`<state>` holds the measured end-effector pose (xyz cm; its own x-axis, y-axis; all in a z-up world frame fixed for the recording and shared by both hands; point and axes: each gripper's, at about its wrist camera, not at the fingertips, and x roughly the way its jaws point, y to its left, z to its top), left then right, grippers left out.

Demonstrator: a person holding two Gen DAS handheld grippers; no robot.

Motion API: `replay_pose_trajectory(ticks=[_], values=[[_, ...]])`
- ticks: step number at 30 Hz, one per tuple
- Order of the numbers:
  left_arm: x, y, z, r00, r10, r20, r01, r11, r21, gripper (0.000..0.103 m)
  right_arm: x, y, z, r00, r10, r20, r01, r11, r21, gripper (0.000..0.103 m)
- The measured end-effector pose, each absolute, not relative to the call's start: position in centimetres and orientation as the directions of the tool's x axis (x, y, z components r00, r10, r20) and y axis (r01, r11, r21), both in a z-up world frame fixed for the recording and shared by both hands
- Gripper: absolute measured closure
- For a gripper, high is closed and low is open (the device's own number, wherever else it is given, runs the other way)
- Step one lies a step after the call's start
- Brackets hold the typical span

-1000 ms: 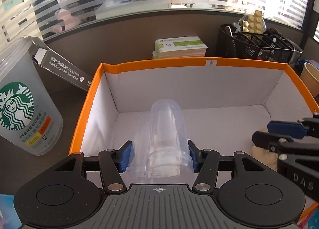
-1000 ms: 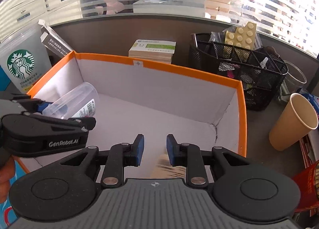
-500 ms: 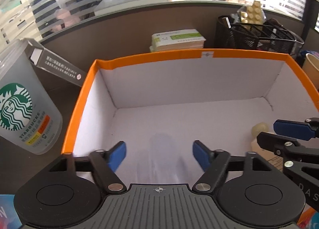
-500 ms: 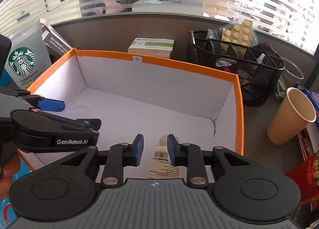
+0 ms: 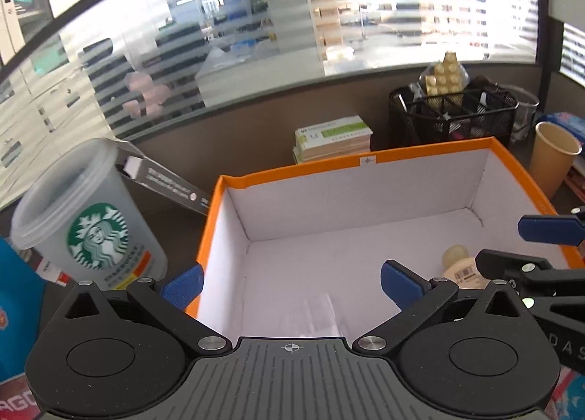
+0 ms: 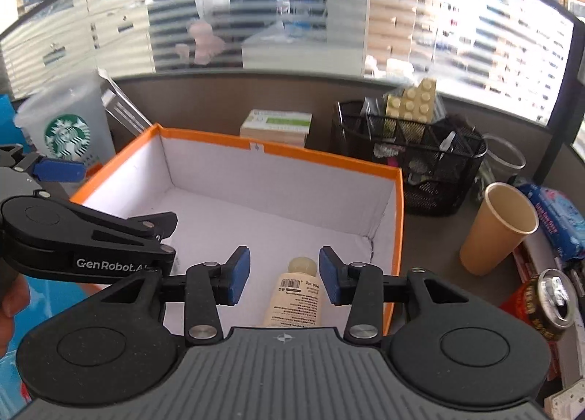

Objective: Organize rigid objects
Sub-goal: 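Open both grippers to release the cups and lotion bottle in the box, then move both grippers back to the clutter on the mousepad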

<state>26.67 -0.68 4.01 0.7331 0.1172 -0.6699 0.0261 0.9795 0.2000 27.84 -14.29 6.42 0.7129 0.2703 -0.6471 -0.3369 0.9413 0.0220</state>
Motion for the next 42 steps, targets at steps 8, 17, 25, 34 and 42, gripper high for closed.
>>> replay_pose_trajectory(ticks=[8,17,25,34,42], values=[[20.4,1.1,5.1,0.775,0.077,-0.627,0.027,0.988,0.155,0.0,20.6,-16.3,8.5,0.78,0.309,-0.544,-0.351,0.936,0.029,0.04],[14.5,1.7,1.5,0.753,0.008,-0.658,0.067,0.994,0.088,0.0,12.9,-18.5,4.2,0.793,0.268,-0.547,-0.315,0.949,0.009,0.039],[11.4,1.1,-1.9,0.726,0.002,-0.688,0.067,0.995,0.073,0.0,11.0,-19.3,-1.2,0.755,0.197,-0.625,-0.254,0.967,-0.001,0.039],[7.7,0.4,-4.3,0.708,0.026,-0.706,0.075,0.991,0.112,0.0,10.4,-19.0,-1.5,0.768,0.22,-0.602,-0.276,0.961,-0.001,0.039],[6.3,-1.1,-4.9,0.716,0.039,-0.697,0.096,0.984,0.153,0.0,10.0,-18.9,-1.6,0.767,0.23,-0.6,-0.294,0.956,-0.009,0.039]])
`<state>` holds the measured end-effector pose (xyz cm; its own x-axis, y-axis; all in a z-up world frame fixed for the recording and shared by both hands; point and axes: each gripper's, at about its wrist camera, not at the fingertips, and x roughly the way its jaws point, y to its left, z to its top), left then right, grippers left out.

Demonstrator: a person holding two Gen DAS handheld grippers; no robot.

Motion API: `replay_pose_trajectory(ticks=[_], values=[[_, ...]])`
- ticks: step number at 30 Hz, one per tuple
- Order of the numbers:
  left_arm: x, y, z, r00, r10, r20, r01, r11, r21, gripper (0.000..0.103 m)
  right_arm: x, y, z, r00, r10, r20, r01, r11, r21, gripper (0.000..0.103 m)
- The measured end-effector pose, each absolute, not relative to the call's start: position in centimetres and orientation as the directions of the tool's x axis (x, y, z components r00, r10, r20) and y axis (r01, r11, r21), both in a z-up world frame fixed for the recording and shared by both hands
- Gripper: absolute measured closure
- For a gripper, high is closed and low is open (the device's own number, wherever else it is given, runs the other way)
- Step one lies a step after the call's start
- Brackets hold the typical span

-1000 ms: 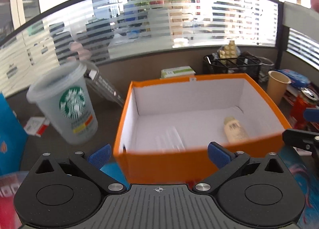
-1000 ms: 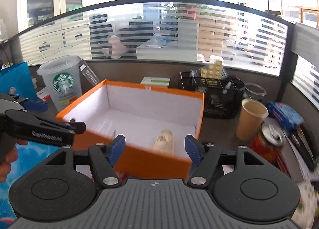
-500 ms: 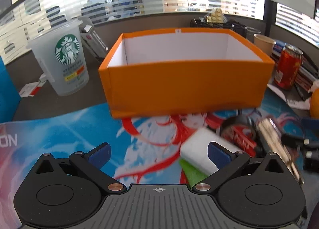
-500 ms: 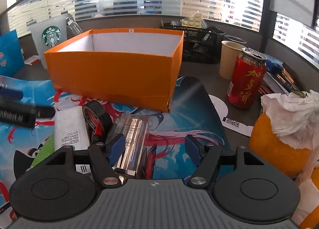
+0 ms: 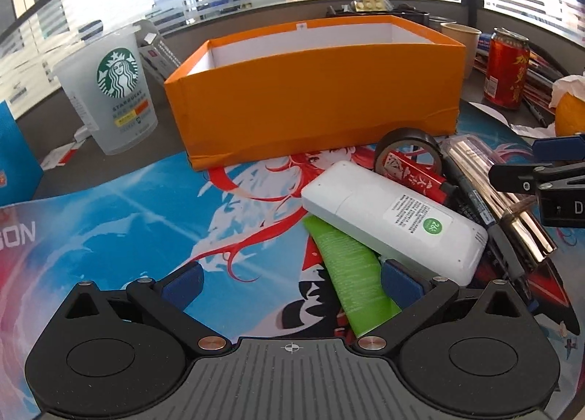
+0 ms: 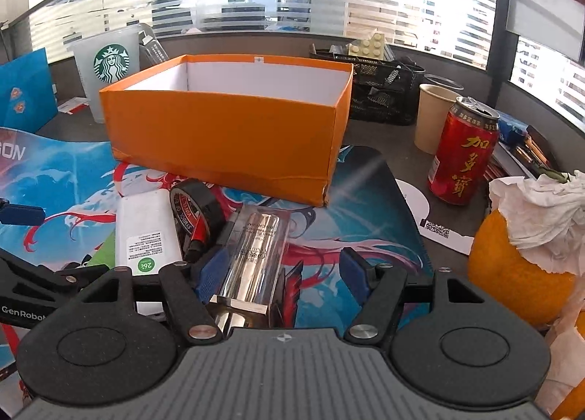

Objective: Organize rigid objects
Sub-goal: 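Move both grippers back to the clutter on the mousepad, then grasp the green tube with the left gripper while the right gripper grasps the clear glass block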

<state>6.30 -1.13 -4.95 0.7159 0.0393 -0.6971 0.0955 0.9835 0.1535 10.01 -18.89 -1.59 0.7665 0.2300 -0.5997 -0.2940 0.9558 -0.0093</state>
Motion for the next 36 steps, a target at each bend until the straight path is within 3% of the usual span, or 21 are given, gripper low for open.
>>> replay_pose_trajectory(ticks=[9,14,20,31,33,34,36], values=[[4.4,-1.8,-5.2,0.713,0.02,-0.701,0.117,0.982,0.146,0.0,9.6,-18.3,-2.1,0.73,0.284,-0.621,-0.345,0.938,0.024,0.039],[4.3,-2.1,-5.8,0.707,0.021,-0.707,0.131,0.978,0.16,0.0,9.7,-18.9,-2.4,0.748,0.25,-0.614,-0.311,0.95,0.008,0.038],[4.9,-0.4,-6.1,0.701,-0.011,-0.713,0.091,0.993,0.074,0.0,10.4,-20.3,-3.7,0.751,0.174,-0.637,-0.255,0.966,-0.036,0.041],[6.0,1.8,-6.4,0.712,-0.034,-0.701,0.066,0.998,0.018,0.0,12.0,-20.2,-5.0,0.732,0.305,-0.61,-0.367,0.93,0.024,0.045],[5.9,1.8,-6.6,0.726,-0.043,-0.686,0.078,0.997,0.02,0.0,12.1,-20.0,-5.1,0.739,0.297,-0.605,-0.366,0.931,0.011,0.05],[5.9,1.8,-6.6,0.73,-0.046,-0.682,0.082,0.996,0.021,0.0,12.0,-20.0,-5.1,0.745,0.285,-0.603,-0.357,0.934,0.002,0.057],[5.9,1.9,-6.5,0.731,-0.056,-0.68,0.09,0.996,0.015,0.002,12.0,-20.2,-4.9,0.743,0.284,-0.605,-0.347,0.938,0.015,0.059]])
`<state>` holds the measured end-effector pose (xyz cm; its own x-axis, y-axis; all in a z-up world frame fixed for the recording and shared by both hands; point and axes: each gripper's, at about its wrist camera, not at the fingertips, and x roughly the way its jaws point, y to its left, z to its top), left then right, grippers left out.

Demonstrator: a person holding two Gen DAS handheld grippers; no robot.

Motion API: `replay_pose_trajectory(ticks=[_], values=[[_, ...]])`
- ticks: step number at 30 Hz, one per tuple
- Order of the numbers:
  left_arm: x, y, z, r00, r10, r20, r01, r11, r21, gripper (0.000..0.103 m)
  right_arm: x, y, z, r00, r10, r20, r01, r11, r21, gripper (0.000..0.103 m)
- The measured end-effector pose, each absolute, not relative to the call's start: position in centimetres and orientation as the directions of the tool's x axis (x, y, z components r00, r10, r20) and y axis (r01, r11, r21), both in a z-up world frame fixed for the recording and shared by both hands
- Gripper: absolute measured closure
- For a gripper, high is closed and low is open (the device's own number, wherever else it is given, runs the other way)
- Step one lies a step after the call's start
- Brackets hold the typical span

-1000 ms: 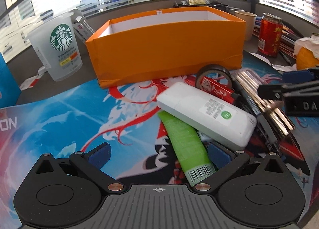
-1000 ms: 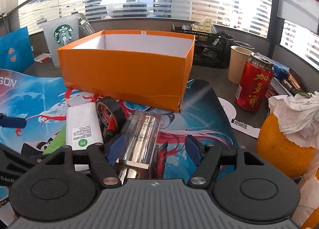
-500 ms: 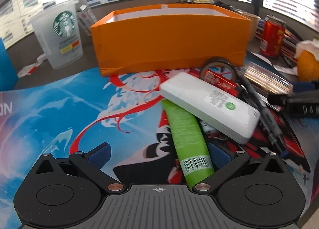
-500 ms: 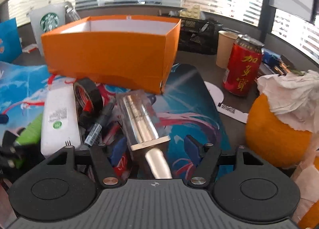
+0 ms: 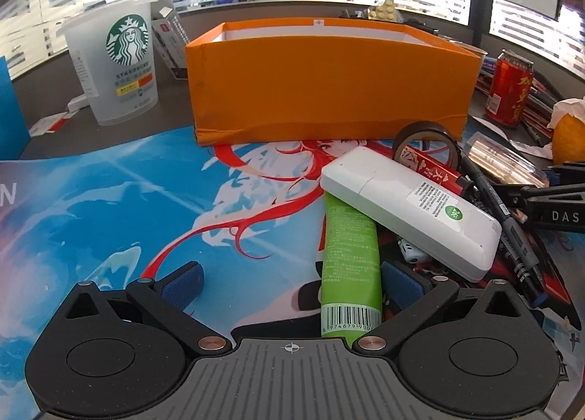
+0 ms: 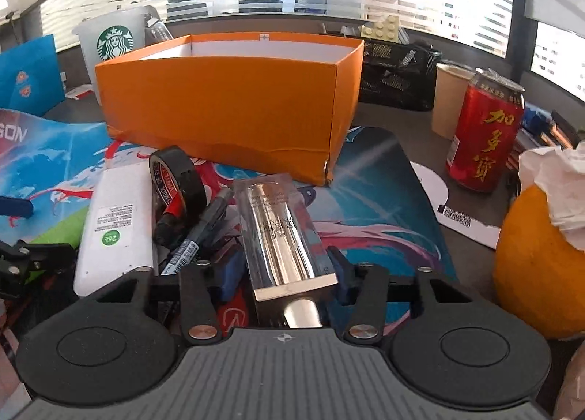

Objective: Organize rigid objects
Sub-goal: 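Grasp the green tube with the left gripper while the right gripper grasps the clear glass block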

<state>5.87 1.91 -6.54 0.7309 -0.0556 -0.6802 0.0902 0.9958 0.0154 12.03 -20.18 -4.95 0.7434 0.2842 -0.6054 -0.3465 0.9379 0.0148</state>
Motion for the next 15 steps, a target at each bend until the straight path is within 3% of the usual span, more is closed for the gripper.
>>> replay_pose_trajectory(ticks=[2,7,9,15], values=[[5.6,1.7,-6.4,0.735,-0.071,-0.675,0.111,0.994,0.016,0.01,12.0,-20.2,-4.9,0.744,0.278,-0.607,-0.338,0.941,0.017,0.059],[5.0,0.3,-5.8,0.737,-0.126,-0.664,0.183,0.983,0.017,0.059,12.0,-20.2,-4.8,0.746,0.269,-0.609,-0.323,0.946,0.023,0.061],[4.7,0.0,-5.7,0.736,-0.149,-0.661,0.208,0.978,0.01,0.072,12.0,-20.2,-4.7,0.746,0.266,-0.611,-0.316,0.948,0.027,0.063],[4.5,0.6,-5.6,0.728,-0.181,-0.661,0.21,0.977,-0.036,0.073,11.9,-20.7,-4.5,0.739,0.264,-0.62,-0.293,0.954,0.057,0.068]])
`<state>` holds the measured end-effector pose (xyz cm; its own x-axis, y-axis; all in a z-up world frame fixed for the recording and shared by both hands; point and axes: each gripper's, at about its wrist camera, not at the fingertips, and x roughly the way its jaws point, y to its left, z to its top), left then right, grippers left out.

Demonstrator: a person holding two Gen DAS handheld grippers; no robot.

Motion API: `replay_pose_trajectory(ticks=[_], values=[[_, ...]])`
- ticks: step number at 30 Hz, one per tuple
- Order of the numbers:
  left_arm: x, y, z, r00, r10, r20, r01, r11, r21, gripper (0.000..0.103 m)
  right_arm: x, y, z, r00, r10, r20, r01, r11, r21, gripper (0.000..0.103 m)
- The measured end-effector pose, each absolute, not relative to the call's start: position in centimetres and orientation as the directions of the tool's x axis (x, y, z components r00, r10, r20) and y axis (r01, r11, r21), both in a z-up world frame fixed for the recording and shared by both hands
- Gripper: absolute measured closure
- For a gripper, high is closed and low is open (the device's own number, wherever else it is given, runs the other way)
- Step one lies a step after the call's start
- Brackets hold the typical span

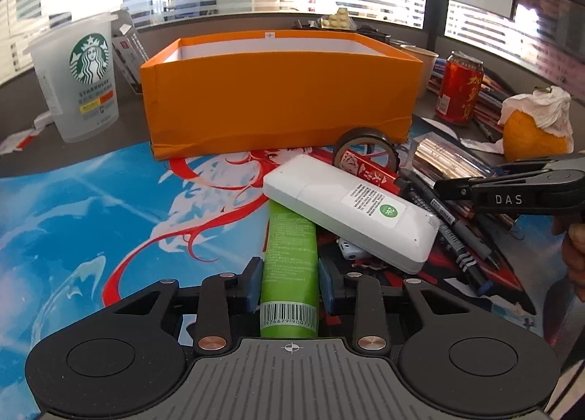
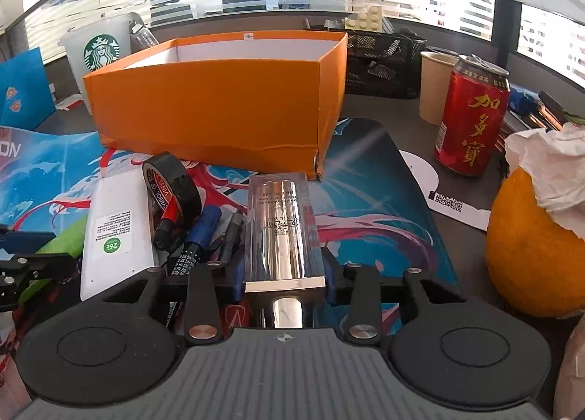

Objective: Organize rigid objects
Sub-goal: 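Grasp the green tube with the left gripper while the right gripper grasps the clear glass block, then carry the green tube and glass block over the orange box with both grippers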

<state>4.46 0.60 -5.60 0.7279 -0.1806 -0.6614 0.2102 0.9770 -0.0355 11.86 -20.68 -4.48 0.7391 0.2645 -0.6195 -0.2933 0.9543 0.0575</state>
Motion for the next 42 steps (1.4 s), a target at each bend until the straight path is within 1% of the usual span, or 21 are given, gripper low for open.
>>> replay_pose_trajectory(ticks=[5,13,22,28,42], values=[[4.0,1.2,-5.2,0.731,-0.183,-0.657,0.198,0.979,-0.052,0.073,11.8,-21.8,-4.2,0.732,0.301,-0.611,-0.273,0.952,0.141,0.068],[3.8,3.0,-2.9,0.777,-0.148,-0.611,0.144,0.988,-0.055,0.074,11.3,-22.6,-2.9,0.747,0.321,-0.582,-0.265,0.947,0.183,0.068],[3.5,4.1,-1.4,0.801,-0.151,-0.58,0.126,0.988,-0.084,0.074,10.9,-22.1,-1.7,0.76,0.337,-0.555,-0.279,0.942,0.189,0.068],[3.8,4.2,-0.1,0.82,-0.141,-0.555,0.121,0.99,-0.073,0.074,10.9,-21.4,-0.5,0.77,0.351,-0.533,-0.3,0.936,0.183,0.068],[5.0,3.9,3.4,0.851,-0.163,-0.498,0.152,0.986,-0.064,0.074,11.9,-20.1,2.1,0.788,0.376,-0.488,-0.336,0.926,0.171,0.068]])
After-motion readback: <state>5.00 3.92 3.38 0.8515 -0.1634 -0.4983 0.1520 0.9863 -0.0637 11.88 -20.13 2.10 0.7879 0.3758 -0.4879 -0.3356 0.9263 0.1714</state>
